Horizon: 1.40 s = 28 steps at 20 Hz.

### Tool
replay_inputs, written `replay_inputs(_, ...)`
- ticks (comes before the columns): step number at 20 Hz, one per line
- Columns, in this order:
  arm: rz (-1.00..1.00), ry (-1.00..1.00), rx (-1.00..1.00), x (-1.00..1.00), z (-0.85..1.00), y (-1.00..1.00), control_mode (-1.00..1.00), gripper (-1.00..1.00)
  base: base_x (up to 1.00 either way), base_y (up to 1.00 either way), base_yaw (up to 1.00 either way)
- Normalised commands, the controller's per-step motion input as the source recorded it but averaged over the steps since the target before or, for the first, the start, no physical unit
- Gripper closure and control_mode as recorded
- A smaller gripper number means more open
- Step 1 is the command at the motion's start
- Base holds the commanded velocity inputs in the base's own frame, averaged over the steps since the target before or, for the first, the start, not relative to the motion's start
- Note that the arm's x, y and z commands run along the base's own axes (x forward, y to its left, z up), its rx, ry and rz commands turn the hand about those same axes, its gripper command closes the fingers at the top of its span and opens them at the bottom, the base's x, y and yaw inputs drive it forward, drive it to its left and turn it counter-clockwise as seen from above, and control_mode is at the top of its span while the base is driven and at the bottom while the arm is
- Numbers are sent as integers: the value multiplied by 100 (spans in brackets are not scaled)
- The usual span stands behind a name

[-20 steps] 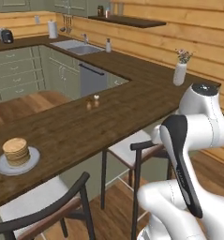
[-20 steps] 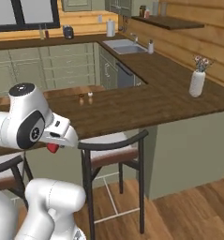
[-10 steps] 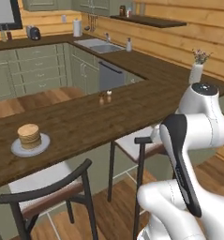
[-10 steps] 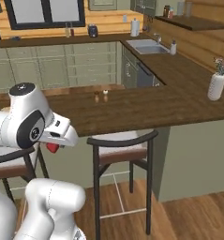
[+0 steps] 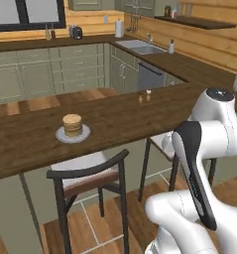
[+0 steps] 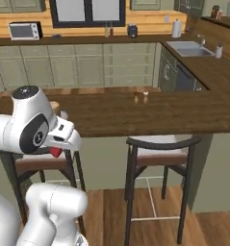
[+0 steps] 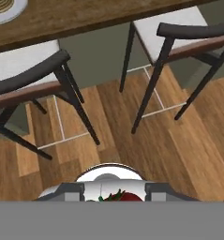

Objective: Take the strawberry from the fridge and place it on top of the pancake, located on the dining counter.

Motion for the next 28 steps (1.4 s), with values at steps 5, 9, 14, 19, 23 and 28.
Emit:
replay_inputs(5,0,0,0,0,0,0,100,100,-10,100,48)
replay_inputs(9,0,0,0,0,0,0,100,100,4,52,28)
replay_inputs(14,0,0,0,0,0,0,100,100,44,-5,1)
replay_inputs(19,0,0,0,0,0,0,100,100,18,-46,-3)
replay_inputs(23,0,0,0,0,0,0,100,100,18,-46,-3)
replay_inputs(28,0,0,0,0,0,0,100,100,49,0,0)
